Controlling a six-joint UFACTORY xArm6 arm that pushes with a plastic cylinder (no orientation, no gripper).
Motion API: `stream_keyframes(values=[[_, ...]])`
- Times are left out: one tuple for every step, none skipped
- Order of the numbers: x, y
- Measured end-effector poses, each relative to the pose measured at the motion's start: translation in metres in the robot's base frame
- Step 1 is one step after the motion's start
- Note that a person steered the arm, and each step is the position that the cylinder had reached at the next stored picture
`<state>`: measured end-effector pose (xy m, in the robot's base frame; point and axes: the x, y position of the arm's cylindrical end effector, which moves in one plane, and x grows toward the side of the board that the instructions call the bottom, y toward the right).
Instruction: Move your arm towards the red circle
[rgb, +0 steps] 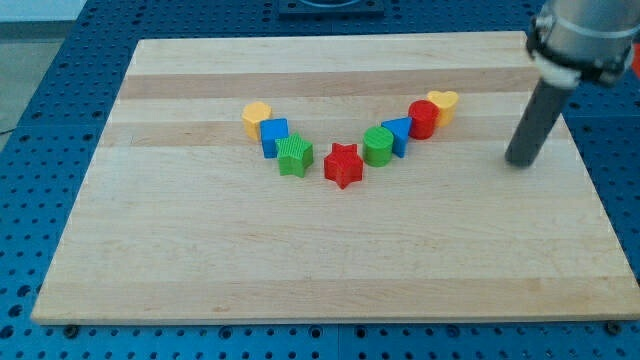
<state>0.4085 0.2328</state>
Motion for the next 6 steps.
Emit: stream_keyframes(values=[[-0.082,0.01],[-0.128,-0.008],[-0.127,-0.101],[-0.079,-0.187],[-0.048,-0.198],[-0.061,-0.187]])
